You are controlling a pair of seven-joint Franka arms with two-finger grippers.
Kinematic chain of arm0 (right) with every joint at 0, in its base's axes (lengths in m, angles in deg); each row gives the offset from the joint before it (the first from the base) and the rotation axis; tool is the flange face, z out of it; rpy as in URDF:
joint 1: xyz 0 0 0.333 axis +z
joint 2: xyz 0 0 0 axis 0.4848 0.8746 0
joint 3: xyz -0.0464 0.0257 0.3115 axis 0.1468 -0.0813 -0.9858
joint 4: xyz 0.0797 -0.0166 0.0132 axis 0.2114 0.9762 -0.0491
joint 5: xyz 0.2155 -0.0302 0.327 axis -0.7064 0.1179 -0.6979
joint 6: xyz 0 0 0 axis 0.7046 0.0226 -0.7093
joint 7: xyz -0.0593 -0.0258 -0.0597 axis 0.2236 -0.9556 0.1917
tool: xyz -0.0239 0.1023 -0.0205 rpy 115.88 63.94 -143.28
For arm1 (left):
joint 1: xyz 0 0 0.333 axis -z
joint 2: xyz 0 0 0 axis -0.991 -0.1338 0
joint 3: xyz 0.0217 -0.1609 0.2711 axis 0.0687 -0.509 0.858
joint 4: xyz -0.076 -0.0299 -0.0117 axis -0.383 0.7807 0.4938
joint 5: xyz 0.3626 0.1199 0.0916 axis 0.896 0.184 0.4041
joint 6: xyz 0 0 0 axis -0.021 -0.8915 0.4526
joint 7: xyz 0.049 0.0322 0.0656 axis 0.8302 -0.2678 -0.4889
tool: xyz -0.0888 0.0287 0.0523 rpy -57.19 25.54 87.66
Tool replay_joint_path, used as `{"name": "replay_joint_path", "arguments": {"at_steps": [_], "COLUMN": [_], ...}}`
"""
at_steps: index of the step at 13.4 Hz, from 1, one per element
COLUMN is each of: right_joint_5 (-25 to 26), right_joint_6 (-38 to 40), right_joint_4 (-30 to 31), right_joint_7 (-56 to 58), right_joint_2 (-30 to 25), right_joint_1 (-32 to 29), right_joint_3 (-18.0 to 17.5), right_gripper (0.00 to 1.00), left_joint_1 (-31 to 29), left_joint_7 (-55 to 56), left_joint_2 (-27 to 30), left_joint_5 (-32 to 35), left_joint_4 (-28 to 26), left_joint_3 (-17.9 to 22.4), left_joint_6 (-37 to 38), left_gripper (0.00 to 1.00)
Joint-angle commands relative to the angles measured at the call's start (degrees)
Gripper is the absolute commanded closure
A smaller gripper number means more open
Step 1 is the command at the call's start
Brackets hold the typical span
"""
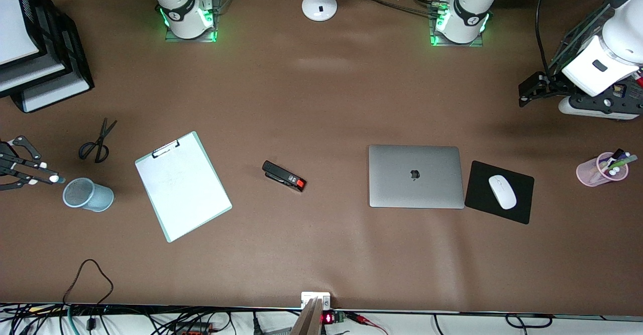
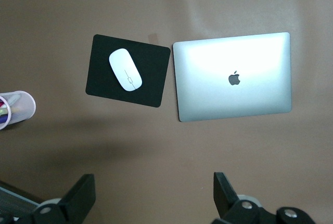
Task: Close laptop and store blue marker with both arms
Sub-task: 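Carry the blue marker over the light blue cup with the right gripper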
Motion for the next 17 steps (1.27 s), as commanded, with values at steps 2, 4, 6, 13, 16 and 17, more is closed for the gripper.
{"name": "replay_joint_path", "arguments": {"at_steps": [2, 4, 6, 13, 16, 17], "right_joint_5": [-2.62, -2.79, -3.93, -3.94, -4.02, -4.02], "right_joint_6": [3.41, 3.51, 3.42, 3.42, 3.24, 3.33], "right_joint_4": [-1.01, -1.10, -1.10, -2.51, -2.60, -2.60], "right_joint_7": [7.70, 11.48, 14.30, 22.65, 24.76, 25.82], "right_joint_2": [1.91, 3.58, 4.64, 9.20, 10.09, 10.61], "right_joint_1": [-3.50, -4.20, -4.38, -6.84, -7.02, -7.11], "right_joint_3": [-0.95, -1.22, -1.13, -1.04, -1.13, -1.13], "right_gripper": [1.00, 1.00, 1.00, 1.00, 1.00, 1.00], "left_joint_1": [-0.21, -0.21, -0.12, -0.12, -0.12, -0.12], "left_joint_7": [-0.81, -0.81, -0.72, -0.72, -0.72, -0.72], "left_joint_2": [-0.78, -0.78, -0.96, -1.13, -1.05, -1.13], "left_joint_5": [-0.40, -0.49, -0.49, -0.49, -0.49, -0.49], "left_joint_4": [1.91, 1.91, 2.87, 2.97, 2.97, 2.97], "left_joint_3": [0.28, 0.37, 0.37, 0.37, 0.37, 0.37], "left_joint_6": [1.65, 2.18, 2.44, 2.53, 2.53, 2.53], "left_gripper": [0.00, 0.00, 0.00, 0.00, 0.00, 0.00]}}
